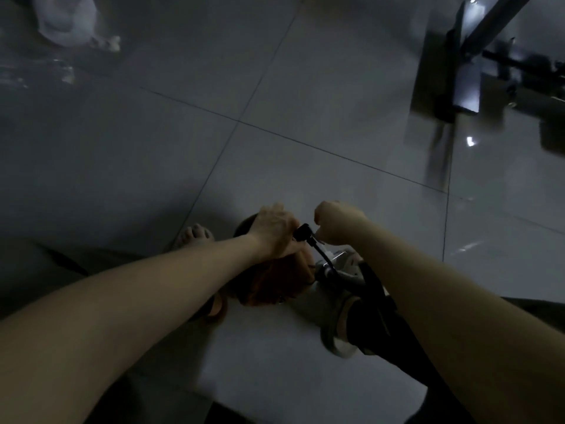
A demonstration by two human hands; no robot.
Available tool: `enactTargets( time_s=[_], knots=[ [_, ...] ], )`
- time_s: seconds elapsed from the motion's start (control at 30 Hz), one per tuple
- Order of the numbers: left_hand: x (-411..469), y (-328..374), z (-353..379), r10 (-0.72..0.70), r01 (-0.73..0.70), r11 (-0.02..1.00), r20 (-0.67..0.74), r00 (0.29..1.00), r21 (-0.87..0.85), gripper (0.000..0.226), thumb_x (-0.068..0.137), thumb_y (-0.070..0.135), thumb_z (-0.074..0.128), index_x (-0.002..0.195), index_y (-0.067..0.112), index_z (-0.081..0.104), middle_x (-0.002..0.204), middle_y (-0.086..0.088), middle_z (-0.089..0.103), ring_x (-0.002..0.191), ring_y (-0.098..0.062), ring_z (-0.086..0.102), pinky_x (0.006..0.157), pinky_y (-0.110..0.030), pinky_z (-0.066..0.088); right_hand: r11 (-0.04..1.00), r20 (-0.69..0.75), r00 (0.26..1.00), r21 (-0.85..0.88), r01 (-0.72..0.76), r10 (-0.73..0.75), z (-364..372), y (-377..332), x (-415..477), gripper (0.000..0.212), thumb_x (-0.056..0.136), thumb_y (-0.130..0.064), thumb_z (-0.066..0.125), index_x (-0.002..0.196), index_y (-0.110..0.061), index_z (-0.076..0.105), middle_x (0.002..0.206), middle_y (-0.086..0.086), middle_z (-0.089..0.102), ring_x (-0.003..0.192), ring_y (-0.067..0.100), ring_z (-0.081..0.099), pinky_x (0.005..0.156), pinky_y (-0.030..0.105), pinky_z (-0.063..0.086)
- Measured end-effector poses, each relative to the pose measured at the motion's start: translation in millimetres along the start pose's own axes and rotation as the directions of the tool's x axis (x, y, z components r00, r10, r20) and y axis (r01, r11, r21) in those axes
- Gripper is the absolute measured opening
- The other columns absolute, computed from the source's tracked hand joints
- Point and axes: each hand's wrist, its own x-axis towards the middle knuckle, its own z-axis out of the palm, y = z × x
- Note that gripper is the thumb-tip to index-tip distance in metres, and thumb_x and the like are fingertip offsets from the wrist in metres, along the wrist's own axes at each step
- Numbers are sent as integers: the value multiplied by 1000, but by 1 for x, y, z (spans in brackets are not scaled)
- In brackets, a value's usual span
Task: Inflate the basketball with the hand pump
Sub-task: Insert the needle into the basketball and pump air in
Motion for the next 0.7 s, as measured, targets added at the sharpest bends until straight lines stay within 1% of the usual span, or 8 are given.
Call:
enactTargets(
  time_s=[0.07,0.13,0.27,0.4,0.5,0.57,0.63,0.7],
  knots=[
    [-4,-2,-1,-12,12,1000,0,1000,-6,34,91,54,54,83,22,62,87,2,55,97,-24,47,76,-36,34,996,135,990,79,-38,27,7,-4,14,18,89,-15,68,97,-2,58,79,9,62,68,22,62,66,36,58],
    [-5,-5,-1,-9,9,999,-18,1000,34,32,90,55,54,80,24,58,83,4,51,97,-23,44,77,-37,26,991,213,976,116,-62,36,16,-8,21,16,88,-8,70,90,-2,56,75,11,63,62,22,64,61,34,59],
    [-2,-12,2,-13,20,989,-44,999,148,40,84,63,52,86,25,64,87,3,61,98,-23,46,84,-40,29,991,148,989,133,-20,0,28,-6,32,21,84,-7,68,104,-4,62,91,12,67,83,27,69,77,40,61],
    [7,-10,6,-4,11,990,-51,999,142,36,92,53,49,94,20,64,95,-1,63,101,-25,48,78,-37,30,972,246,969,225,-60,3,21,0,42,17,85,2,67,101,6,65,82,18,72,70,26,74,66,39,63],
    [14,-6,6,-49,51,994,-27,998,94,36,98,51,46,99,18,61,99,-2,60,100,-24,50,72,-34,38,971,277,961,227,-78,12,13,5,47,21,89,0,67,108,8,65,86,22,73,69,27,75,67,41,63],
    [17,-3,5,-100,101,991,-21,995,93,34,99,48,44,98,18,60,98,-3,61,95,-24,52,68,-34,40,964,284,959,253,-83,8,10,7,49,20,92,-3,64,108,9,66,88,22,73,71,27,74,67,38,63],
    [19,-3,5,-147,148,985,-16,989,90,29,97,44,45,93,18,59,95,-3,62,92,-24,52,69,-35,39,953,287,958,291,-85,-2,8,6,50,20,94,-4,62,107,10,66,88,22,72,73,28,74,67,37,63],
    [19,-4,5,-162,164,981,-34,986,101,27,91,45,48,88,21,60,91,-1,61,92,-24,50,76,-37,38,942,289,957,322,-95,-2,9,5,49,20,94,-4,61,108,10,66,86,23,72,73,29,74,67,38,63]
  ],
)
